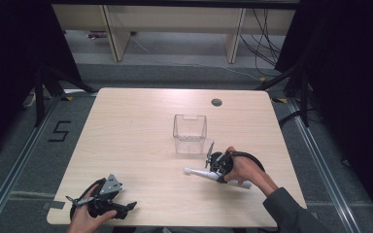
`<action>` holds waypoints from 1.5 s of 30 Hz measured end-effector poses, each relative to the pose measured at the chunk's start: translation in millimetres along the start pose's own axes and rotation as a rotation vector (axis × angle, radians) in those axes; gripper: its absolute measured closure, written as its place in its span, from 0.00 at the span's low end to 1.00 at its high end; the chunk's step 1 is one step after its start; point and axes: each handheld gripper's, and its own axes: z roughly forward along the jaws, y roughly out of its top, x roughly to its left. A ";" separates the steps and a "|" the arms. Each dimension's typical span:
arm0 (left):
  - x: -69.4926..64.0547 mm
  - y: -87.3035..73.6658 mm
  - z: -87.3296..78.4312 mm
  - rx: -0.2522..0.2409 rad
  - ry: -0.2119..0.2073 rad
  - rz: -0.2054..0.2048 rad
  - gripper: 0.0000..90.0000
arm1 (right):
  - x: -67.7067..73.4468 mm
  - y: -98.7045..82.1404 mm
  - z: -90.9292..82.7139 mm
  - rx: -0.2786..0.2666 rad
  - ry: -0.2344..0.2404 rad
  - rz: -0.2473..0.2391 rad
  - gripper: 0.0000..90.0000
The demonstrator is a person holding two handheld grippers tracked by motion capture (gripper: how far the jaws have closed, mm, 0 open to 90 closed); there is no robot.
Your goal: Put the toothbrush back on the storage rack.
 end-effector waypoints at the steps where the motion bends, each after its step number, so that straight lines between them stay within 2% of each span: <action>1: 0.0 0.0 0.0 0.000 0.001 -0.001 0.16 | -0.3 0.8 0.6 -0.005 0.013 0.003 0.74; 2: 0.0 0.0 0.0 0.000 0.001 -0.001 0.17 | -2.8 1.1 1.5 -0.008 0.009 -0.027 0.74; 4: -0.2 0.1 0.1 0.000 0.001 -0.003 0.17 | -2.6 2.4 0.8 0.012 0.013 -0.004 0.74; 5: -0.2 0.2 0.1 0.001 0.000 -0.002 0.17 | -2.9 3.3 1.8 0.006 0.022 -0.005 0.74; 7: -0.5 0.3 -0.2 -0.004 -0.007 -0.004 0.17 | -2.7 4.9 1.3 0.031 0.016 -0.001 0.74; 8: -0.5 0.2 -0.2 -0.005 -0.006 -0.004 0.17 | -4.5 5.7 1.7 0.032 0.012 -0.031 0.74; 10: 0.5 0.2 -0.6 0.000 0.000 0.005 0.17 | -1.3 7.2 0.6 0.039 0.032 0.020 0.74; 11: 0.4 0.2 -0.7 -0.001 0.000 0.006 0.16 | -2.9 6.7 1.7 0.036 0.022 0.002 0.74; 13: 0.0 0.3 -0.5 -0.005 -0.001 0.001 0.17 | -2.9 6.5 1.0 0.041 0.017 0.000 0.74; 15: 0.4 0.2 -0.8 -0.002 -0.001 0.006 0.17 | -0.8 5.9 1.4 0.029 0.017 0.027 0.74; 17: 0.2 0.2 -0.6 -0.005 0.000 0.001 0.17 | -2.3 4.9 1.3 0.019 0.016 0.006 0.74; 18: 0.0 0.4 -0.6 -0.007 0.000 -0.004 0.17 | -0.5 4.4 0.7 0.015 0.022 0.037 0.74; 19: -0.2 0.3 -0.7 -0.006 0.001 -0.008 0.17 | -0.3 3.7 -0.2 0.011 0.017 0.041 0.74; 20: 0.3 0.3 -0.2 -0.006 0.003 -0.006 0.17 | -2.2 2.4 -0.1 0.004 0.007 0.019 0.74; 22: 0.5 -0.1 -0.2 -0.009 0.001 -0.002 0.17 | -2.2 -0.7 -2.8 -0.012 -0.007 0.026 0.74; 23: 0.3 -0.1 -0.2 -0.010 0.000 -0.004 0.17 | -3.1 -1.4 -3.9 -0.021 -0.015 0.006 0.74; 24: -0.1 0.2 -0.8 -0.009 0.000 -0.006 0.17 | -2.8 -3.4 -5.4 -0.035 -0.011 0.027 0.74; 25: -0.1 0.2 -0.8 -0.009 0.000 -0.006 0.17 | -2.8 -3.4 -5.4 -0.035 -0.011 0.027 0.74; 26: 0.5 0.0 -0.2 -0.008 0.001 -0.003 0.17 | -3.7 -7.6 -9.1 -0.064 -0.018 0.030 0.74; 27: 0.5 0.0 -0.2 -0.008 0.001 -0.003 0.17 | -3.7 -7.6 -9.1 -0.064 -0.018 0.030 0.74; 28: 0.4 -0.1 -0.1 -0.010 0.000 -0.004 0.17 | -2.1 -8.3 -11.2 -0.065 -0.026 0.051 0.74; 29: 0.4 -0.1 0.0 -0.010 0.001 -0.004 0.17 | -2.9 -13.2 -14.7 -0.103 -0.036 0.062 0.75; 31: 0.5 0.1 -0.6 -0.005 0.001 0.000 0.17 | -2.6 -14.8 -17.1 -0.116 -0.042 0.063 0.75; 32: 0.6 0.1 -0.6 -0.002 0.001 0.001 0.17 | -1.8 -19.6 -21.7 -0.171 -0.030 0.091 0.75; 35: 0.9 0.1 -0.3 -0.001 0.000 0.000 0.17 | -1.4 -23.5 -26.1 -0.195 -0.023 0.108 0.75; 37: 0.6 -0.1 -0.5 -0.002 0.001 -0.002 0.17 | -2.5 -29.4 -33.5 -0.239 -0.037 0.097 0.75; 39: 0.8 0.1 -0.5 -0.001 0.000 -0.003 0.17 | -2.8 -37.2 -41.4 -0.315 -0.058 0.120 0.75; 40: 0.8 0.1 -0.5 -0.001 0.000 -0.003 0.17 | -2.8 -37.2 -41.4 -0.315 -0.058 0.120 0.75; 41: 0.6 0.1 -0.5 -0.003 -0.001 -0.007 0.17 | -3.5 -41.7 -47.6 -0.346 -0.067 0.140 0.75; 42: 0.6 0.1 -0.5 -0.003 -0.001 -0.007 0.17 | -3.5 -41.7 -47.6 -0.346 -0.067 0.140 0.75; 43: 0.3 0.0 -1.2 -0.007 -0.006 -0.007 0.17 | -4.4 -46.1 -52.8 -0.381 -0.073 0.162 0.75; 44: 0.3 0.0 -1.2 -0.007 -0.006 -0.007 0.17 | -4.4 -46.1 -52.8 -0.381 -0.073 0.162 0.75; 45: 0.1 -0.1 -0.9 -0.013 0.000 -0.012 0.17 | -6.4 -49.2 -56.2 -0.425 -0.081 0.176 0.75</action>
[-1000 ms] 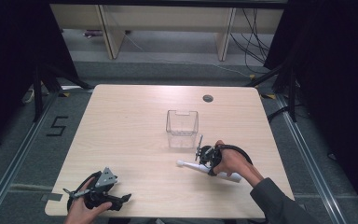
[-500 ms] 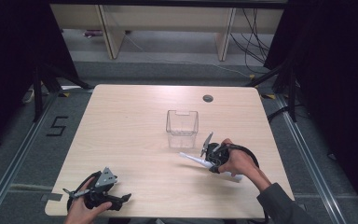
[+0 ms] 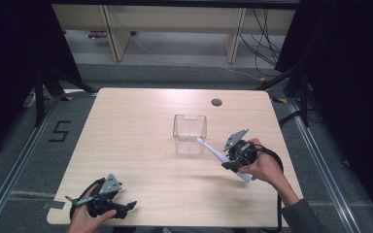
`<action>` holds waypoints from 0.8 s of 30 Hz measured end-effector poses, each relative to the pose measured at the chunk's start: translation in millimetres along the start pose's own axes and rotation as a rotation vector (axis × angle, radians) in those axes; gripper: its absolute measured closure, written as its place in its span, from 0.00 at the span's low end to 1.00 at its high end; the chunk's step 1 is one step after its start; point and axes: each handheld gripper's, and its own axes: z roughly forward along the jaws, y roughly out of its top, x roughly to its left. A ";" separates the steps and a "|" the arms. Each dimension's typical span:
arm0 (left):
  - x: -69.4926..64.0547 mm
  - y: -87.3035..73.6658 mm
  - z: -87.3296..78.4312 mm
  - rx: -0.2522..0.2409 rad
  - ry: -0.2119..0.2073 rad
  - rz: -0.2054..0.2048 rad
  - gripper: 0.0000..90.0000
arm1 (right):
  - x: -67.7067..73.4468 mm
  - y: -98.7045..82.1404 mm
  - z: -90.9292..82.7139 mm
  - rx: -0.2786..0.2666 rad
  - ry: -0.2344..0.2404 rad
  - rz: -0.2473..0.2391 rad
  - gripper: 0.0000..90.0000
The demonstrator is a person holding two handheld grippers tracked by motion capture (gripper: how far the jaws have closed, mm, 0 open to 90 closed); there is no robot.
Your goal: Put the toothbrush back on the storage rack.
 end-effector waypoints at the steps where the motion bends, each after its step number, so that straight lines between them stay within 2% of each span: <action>1: 0.9 0.2 -0.4 0.009 0.003 0.009 0.17 | 0.0 0.0 0.0 0.000 0.000 0.000 0.75; 2: 0.5 0.0 -0.2 0.008 0.002 0.004 0.17 | -1.4 -0.6 -3.7 -0.032 -0.002 0.022 0.75; 3: 0.5 0.0 -0.2 0.008 0.002 0.004 0.16 | -1.4 -0.6 -3.7 -0.032 -0.002 0.022 0.75; 4: 0.2 0.0 -0.3 0.001 0.000 0.003 0.17 | -3.8 -0.7 -5.5 -0.085 0.001 0.032 0.75; 5: 0.2 0.0 -0.3 0.001 0.000 0.003 0.17 | -3.8 -0.7 -5.5 -0.085 0.001 0.032 0.75; 6: 0.4 0.2 -0.2 0.002 0.004 0.000 0.17 | -5.8 -1.0 -8.0 -0.125 -0.005 0.038 0.75; 7: 0.4 0.2 -0.2 0.002 0.004 0.000 0.17 | -5.8 -1.0 -8.0 -0.125 -0.005 0.038 0.75; 8: 0.3 -0.2 0.0 0.002 0.002 -0.001 0.17 | -6.9 -1.4 -10.5 -0.161 -0.005 0.057 0.75; 9: 0.3 -0.2 0.0 0.002 0.002 -0.001 0.17 | -6.9 -1.4 -10.5 -0.161 -0.005 0.057 0.75; 10: 0.2 -0.2 0.0 0.002 0.000 0.000 0.16 | -7.4 -1.5 -12.6 -0.199 -0.013 0.078 0.75; 13: 0.4 0.2 -0.1 0.003 0.004 0.000 0.17 | -7.7 -1.7 -13.3 -0.220 -0.005 0.089 0.75; 14: 0.3 0.0 -0.2 -0.001 0.001 0.001 0.16 | -8.8 -2.7 -14.4 -0.252 -0.007 0.104 0.75; 16: 0.4 -0.1 0.0 0.000 0.002 0.000 0.17 | -9.7 -3.1 -14.4 -0.263 -0.013 0.108 0.75; 17: 0.5 0.0 0.0 0.002 0.003 0.001 0.17 | -11.6 -3.4 -13.5 -0.291 -0.018 0.102 0.75; 18: 0.3 -0.1 0.2 0.000 0.002 -0.001 0.17 | -11.7 -3.3 -13.0 -0.293 -0.015 0.110 0.75; 19: 0.4 -0.2 -0.2 0.004 0.000 0.003 0.17 | -13.1 -4.0 -12.8 -0.304 -0.041 0.117 0.75; 20: 0.3 -0.1 -0.2 0.001 0.002 0.002 0.17 | -13.4 -4.1 -12.5 -0.303 -0.023 0.136 0.75; 22: 0.3 0.0 -0.2 -0.001 0.003 -0.004 0.16 | -14.9 -3.9 -11.4 -0.316 -0.031 0.120 0.75; 23: 0.7 0.6 -1.3 0.006 -0.002 0.003 0.17 | -13.9 -3.4 -10.2 -0.324 -0.035 0.142 0.75; 24: 0.7 0.2 -0.9 -0.004 0.000 -0.001 0.17 | -15.5 -3.0 -11.5 -0.321 -0.029 0.141 0.75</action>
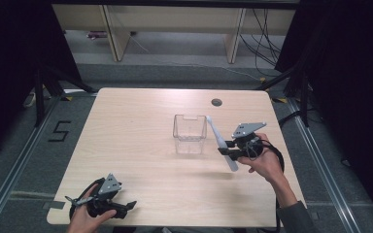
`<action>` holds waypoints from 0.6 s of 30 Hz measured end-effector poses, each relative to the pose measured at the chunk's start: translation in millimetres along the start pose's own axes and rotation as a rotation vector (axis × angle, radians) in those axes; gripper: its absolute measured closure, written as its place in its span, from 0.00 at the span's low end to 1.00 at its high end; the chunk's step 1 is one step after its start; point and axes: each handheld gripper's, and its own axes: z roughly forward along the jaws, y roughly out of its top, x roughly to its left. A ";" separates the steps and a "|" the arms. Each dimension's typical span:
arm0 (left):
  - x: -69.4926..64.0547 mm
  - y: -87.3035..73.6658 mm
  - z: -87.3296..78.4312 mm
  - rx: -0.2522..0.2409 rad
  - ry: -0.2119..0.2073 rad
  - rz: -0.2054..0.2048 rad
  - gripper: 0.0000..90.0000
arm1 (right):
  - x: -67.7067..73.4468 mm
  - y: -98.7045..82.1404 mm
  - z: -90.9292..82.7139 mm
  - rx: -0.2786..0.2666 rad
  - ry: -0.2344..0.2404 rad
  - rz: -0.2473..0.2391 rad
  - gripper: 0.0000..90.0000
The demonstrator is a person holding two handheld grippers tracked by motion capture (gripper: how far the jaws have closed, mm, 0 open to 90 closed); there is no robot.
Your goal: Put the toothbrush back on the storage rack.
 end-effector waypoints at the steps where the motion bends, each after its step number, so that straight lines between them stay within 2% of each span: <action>1: 0.2 0.1 0.0 0.002 0.000 0.002 0.17 | -1.7 0.3 -0.1 -0.010 -0.006 0.004 0.75; 2: 0.0 0.0 0.0 0.002 -0.001 0.000 0.17 | -3.4 0.9 0.6 -0.025 -0.011 0.006 0.75; 4: -0.1 0.1 0.0 0.004 0.001 0.001 0.17 | -3.0 1.1 0.5 -0.021 -0.014 0.020 0.75; 5: -0.3 0.0 0.0 0.003 0.001 0.001 0.17 | -4.7 1.6 1.7 -0.031 -0.014 0.009 0.75; 6: -0.1 0.0 0.0 0.002 -0.002 0.001 0.17 | -4.8 2.9 1.9 -0.026 -0.011 0.030 0.75; 13: 0.0 0.3 -0.1 0.004 -0.003 0.004 0.16 | -7.3 9.2 3.5 -0.056 -0.020 0.015 0.75; 16: 0.4 -0.2 -0.8 0.001 0.007 0.008 0.16 | -7.8 12.3 2.3 -0.066 -0.011 0.043 0.75; 17: -0.2 -0.2 -1.1 -0.004 0.007 -0.003 0.17 | -8.8 13.2 2.0 -0.073 -0.002 0.040 0.75; 18: 0.2 0.0 -2.0 -0.005 0.001 0.003 0.17 | -10.5 15.0 1.7 -0.088 -0.014 0.038 0.75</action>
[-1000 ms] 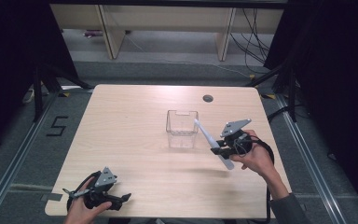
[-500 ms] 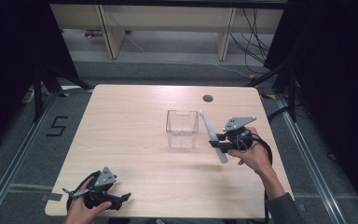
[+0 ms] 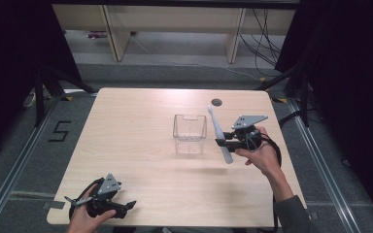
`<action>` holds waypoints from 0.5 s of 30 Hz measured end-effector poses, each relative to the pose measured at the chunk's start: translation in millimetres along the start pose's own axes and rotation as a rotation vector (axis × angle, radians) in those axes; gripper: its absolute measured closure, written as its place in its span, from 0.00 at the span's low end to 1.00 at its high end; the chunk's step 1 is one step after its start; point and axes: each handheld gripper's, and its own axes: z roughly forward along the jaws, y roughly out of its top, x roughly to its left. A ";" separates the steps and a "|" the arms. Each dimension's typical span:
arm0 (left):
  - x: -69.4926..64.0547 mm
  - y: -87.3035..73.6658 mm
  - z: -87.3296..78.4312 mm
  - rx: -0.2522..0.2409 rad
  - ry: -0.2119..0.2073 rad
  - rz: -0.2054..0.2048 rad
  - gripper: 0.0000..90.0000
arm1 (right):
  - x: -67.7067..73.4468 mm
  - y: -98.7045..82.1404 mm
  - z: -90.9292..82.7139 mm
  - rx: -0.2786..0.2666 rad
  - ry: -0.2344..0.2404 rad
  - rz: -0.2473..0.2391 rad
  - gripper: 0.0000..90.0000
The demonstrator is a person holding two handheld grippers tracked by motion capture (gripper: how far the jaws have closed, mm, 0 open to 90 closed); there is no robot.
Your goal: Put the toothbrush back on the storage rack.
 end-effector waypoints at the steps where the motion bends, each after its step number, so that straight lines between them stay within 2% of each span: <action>1: 0.0 0.0 0.0 0.000 0.000 0.000 0.16 | 0.0 0.0 0.0 0.000 0.000 0.000 0.75; 2: -0.3 0.3 0.8 -0.008 0.001 -0.008 0.17 | 0.7 2.6 -1.0 -0.007 0.003 0.018 0.75; 5: 0.2 0.2 1.0 0.000 0.005 -0.003 0.17 | -0.9 6.2 -2.0 -0.019 0.010 0.009 0.75; 6: 0.6 0.0 1.0 0.007 0.007 0.004 0.17 | -2.3 7.7 -2.6 -0.026 -0.006 -0.004 0.75; 7: 0.2 -0.2 1.0 0.004 0.007 0.001 0.17 | -2.2 9.7 -2.9 -0.035 -0.004 0.009 0.75; 10: 0.6 -0.1 0.3 0.000 0.008 -0.001 0.17 | -4.7 17.0 -4.3 -0.054 -0.005 0.001 0.75; 11: 0.6 -0.1 0.3 0.000 0.008 -0.001 0.16 | -3.9 18.6 -4.7 -0.058 -0.004 0.012 0.75; 12: 0.7 -0.1 0.5 0.003 0.008 0.001 0.17 | -5.6 20.7 -4.3 -0.066 0.000 -0.004 0.75; 15: -0.2 -0.4 0.9 -0.001 0.006 -0.004 0.17 | -5.2 23.9 -4.8 -0.063 0.001 0.008 0.75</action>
